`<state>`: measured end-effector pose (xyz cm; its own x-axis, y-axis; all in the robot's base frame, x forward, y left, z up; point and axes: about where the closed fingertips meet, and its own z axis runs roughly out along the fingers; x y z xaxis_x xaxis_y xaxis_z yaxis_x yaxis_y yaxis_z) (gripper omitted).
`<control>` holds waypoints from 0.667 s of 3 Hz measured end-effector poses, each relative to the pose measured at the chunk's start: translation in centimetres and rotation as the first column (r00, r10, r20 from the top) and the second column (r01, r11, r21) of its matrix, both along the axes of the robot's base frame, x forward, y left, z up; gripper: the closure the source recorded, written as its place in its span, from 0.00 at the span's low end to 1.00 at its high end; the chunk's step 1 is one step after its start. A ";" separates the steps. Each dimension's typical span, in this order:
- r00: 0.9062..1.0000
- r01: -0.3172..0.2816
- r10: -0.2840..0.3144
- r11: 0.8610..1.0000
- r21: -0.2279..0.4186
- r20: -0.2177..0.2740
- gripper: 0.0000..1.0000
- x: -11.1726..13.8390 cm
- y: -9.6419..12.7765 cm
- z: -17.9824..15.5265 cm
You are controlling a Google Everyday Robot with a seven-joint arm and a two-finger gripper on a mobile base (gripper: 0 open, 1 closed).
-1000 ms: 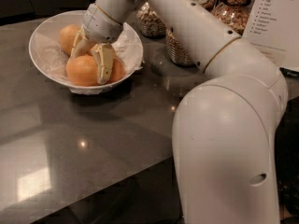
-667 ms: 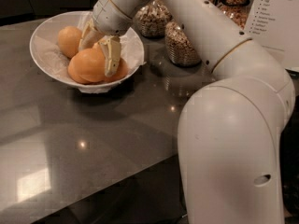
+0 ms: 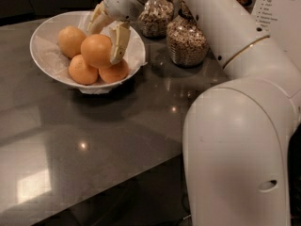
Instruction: Pick orange from white bowl
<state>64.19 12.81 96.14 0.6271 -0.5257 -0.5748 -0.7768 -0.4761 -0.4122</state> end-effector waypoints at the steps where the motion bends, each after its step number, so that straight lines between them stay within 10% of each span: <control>1: 0.998 0.054 -0.053 0.998 -0.013 0.034 1.00 0.8 -1.1 2.1; 2: 0.994 0.099 -0.098 0.995 -0.013 0.056 1.00 1.6 -2.1 3.4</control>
Offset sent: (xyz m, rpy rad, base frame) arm 0.0289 -0.0451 0.0649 -0.0302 -0.0957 -0.1847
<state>65.83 10.70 99.51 0.6027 -0.5949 -0.5319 -0.7963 -0.4050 -0.4493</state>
